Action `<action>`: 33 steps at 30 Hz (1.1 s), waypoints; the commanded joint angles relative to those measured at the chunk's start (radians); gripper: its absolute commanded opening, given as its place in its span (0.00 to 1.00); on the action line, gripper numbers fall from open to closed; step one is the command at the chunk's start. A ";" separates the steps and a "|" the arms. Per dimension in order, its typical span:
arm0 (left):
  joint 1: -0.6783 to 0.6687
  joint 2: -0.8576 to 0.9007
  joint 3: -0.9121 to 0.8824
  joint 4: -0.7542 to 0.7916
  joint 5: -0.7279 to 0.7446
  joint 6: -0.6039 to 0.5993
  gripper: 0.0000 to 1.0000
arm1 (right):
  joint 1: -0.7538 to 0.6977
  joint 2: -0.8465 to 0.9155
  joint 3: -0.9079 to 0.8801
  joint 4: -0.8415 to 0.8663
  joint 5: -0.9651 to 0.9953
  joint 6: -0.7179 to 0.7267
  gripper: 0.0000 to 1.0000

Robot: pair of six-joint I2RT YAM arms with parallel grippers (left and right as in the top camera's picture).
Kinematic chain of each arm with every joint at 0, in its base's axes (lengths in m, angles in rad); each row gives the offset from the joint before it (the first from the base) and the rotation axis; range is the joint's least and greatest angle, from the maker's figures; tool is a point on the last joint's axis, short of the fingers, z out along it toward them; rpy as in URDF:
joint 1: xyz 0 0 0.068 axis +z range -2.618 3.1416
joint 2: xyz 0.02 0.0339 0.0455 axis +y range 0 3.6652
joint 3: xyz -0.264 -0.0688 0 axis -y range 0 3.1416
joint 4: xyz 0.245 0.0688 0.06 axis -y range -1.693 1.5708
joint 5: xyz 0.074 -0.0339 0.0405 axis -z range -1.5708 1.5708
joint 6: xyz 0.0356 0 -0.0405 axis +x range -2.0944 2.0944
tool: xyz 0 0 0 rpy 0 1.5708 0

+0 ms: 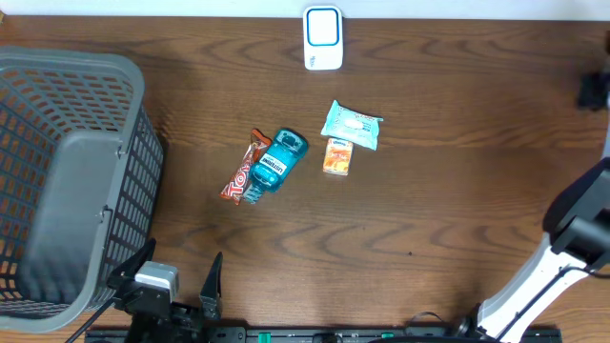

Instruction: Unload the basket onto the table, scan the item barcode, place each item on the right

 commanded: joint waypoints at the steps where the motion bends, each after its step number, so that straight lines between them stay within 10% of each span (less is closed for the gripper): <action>1: 0.004 -0.002 0.000 0.000 0.006 -0.002 1.00 | 0.105 -0.097 0.007 -0.055 -0.617 0.039 0.99; 8: 0.004 -0.002 0.000 0.000 0.006 -0.002 1.00 | 0.306 -0.060 0.006 -0.203 -1.068 0.050 0.99; 13: 0.004 -0.002 0.000 0.000 0.006 -0.002 1.00 | 0.429 0.010 0.000 -0.312 -1.008 0.130 0.99; 18: 0.004 -0.002 0.000 0.000 0.006 -0.002 1.00 | 0.522 0.119 -0.001 -0.336 -0.841 0.583 0.69; 30: 0.004 -0.002 0.000 0.000 0.006 -0.002 1.00 | 0.638 0.337 -0.001 -0.343 -0.721 0.728 0.73; 33: 0.004 -0.002 0.000 0.000 0.006 -0.002 1.00 | 0.648 0.369 -0.001 -0.337 -0.661 0.728 0.36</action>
